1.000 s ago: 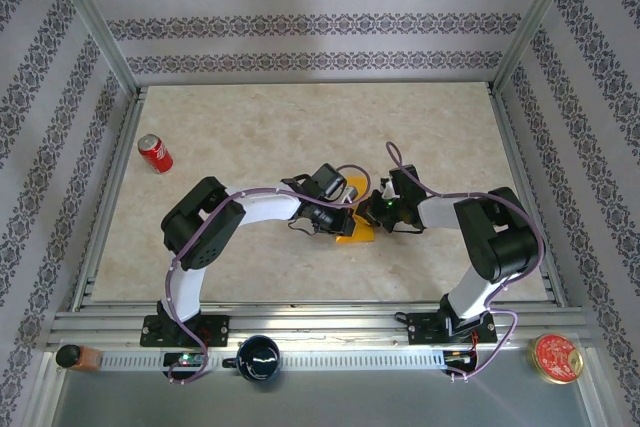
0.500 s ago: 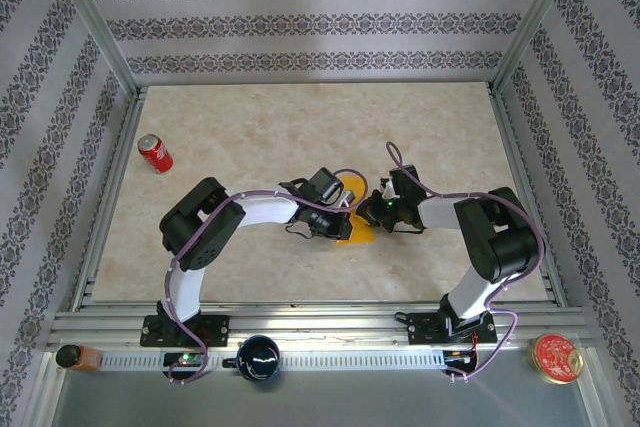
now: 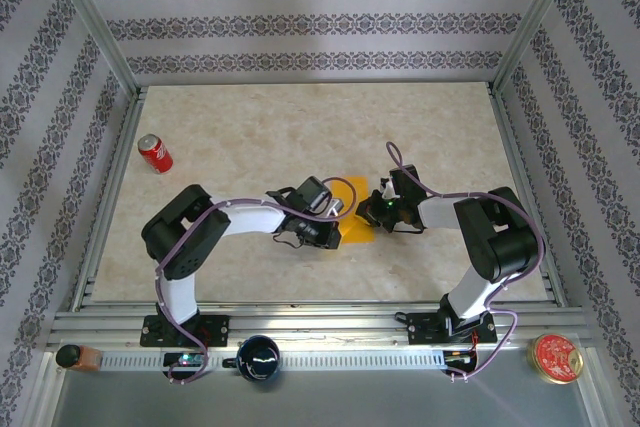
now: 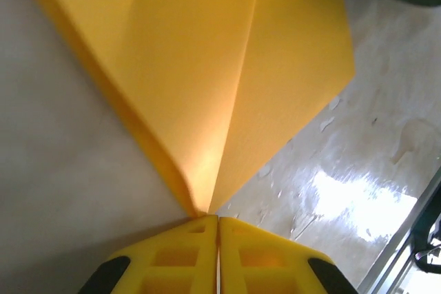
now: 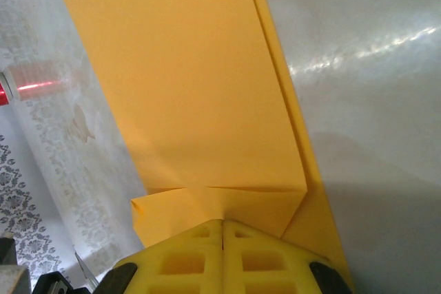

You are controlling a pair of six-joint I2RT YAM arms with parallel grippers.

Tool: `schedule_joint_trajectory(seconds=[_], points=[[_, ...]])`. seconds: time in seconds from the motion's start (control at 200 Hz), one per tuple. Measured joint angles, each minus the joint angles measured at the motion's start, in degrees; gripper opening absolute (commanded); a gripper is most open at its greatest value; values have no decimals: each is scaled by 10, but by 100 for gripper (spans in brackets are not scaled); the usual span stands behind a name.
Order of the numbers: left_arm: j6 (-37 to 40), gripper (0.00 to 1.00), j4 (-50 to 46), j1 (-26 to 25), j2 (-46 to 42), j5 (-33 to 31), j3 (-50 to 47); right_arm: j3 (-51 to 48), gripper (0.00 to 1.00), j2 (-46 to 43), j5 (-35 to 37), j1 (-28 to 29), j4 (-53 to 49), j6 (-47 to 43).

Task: Fold a paper plane with a square sheet of paper (pick it up from the middle)
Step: Fold the triangle a second time at the center of the table.

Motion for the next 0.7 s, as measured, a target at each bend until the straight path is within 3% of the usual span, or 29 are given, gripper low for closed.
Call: schedule_joint_trajectory(seconds=[0.365,0.699], points=[[-33,5,37,0,-71,-9,-36,0,0,0,-2,-3,0,0],[-54,5,72,0,6,-31,60,0,1,0,-3,-3,0,0]])
